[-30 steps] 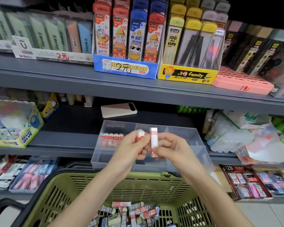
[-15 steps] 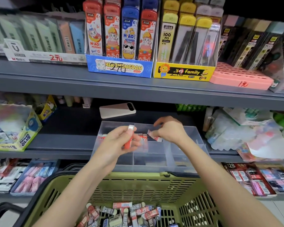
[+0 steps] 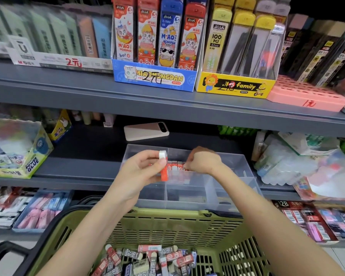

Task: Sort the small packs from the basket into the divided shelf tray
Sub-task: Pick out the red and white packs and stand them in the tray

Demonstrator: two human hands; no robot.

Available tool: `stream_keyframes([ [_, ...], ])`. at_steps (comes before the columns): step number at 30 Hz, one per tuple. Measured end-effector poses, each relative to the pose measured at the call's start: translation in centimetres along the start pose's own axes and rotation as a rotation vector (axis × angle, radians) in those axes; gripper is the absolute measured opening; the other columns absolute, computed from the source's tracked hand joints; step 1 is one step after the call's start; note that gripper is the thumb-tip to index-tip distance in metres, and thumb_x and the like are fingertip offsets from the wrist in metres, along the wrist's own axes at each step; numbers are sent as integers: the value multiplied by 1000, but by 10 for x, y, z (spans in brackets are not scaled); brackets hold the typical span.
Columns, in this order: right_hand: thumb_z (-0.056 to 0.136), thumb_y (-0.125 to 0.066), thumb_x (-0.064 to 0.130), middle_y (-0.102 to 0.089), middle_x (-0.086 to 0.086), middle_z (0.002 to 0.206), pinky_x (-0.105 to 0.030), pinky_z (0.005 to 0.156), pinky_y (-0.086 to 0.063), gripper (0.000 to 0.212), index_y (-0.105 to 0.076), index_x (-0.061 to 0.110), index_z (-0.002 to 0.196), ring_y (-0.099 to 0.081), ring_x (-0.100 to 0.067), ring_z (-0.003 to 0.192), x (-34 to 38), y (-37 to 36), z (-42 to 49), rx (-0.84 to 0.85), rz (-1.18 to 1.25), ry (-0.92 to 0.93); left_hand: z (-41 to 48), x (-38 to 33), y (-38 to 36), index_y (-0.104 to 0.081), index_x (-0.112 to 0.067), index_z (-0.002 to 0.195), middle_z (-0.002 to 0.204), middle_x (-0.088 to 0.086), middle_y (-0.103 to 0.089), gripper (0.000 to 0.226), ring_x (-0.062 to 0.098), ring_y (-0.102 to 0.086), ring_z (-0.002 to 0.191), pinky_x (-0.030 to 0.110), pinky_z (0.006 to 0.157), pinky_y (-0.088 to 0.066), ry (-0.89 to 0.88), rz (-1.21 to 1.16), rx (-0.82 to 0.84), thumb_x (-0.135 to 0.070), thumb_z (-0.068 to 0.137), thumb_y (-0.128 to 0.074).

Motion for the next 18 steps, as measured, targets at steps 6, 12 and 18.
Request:
stream_keyframes([
  [6, 83, -46, 8, -47, -6, 68, -22, 48, -31, 21, -48, 11, 62, -44, -26, 68, 4, 4, -5, 55, -15, 94, 1, 0, 3, -68, -14, 105, 94, 3, -74, 19, 18, -71, 86, 24, 67, -56, 35, 8, -28, -17, 88, -63],
  [12, 92, -56, 28, -71, 0, 90, -25, 73, -52, 20, -69, 16, 102, -65, -13, 82, 28, 31, -50, -147, 612, 344, -1, -8, 3, -70, -13, 99, 89, 6, -75, 14, 15, -72, 78, 22, 61, -56, 19, 71, 31, -16, 89, -61],
  [18, 95, -52, 13, -67, 4, 75, -18, 51, -43, 18, -69, 9, 101, -56, -4, 63, 59, 36, -78, 71, 994, 505, -3, -18, 15, -58, 0, 98, 85, 17, -74, 16, 21, -68, 73, 25, 61, -55, -17, 143, 56, -13, 89, -62],
])
Point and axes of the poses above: each hand's wrist, its own z-axis towards the middle knuckle, its own y-axis out of the back of the hand, x = y × z, the point moved 6 cm from there along z, towards the middle knuckle
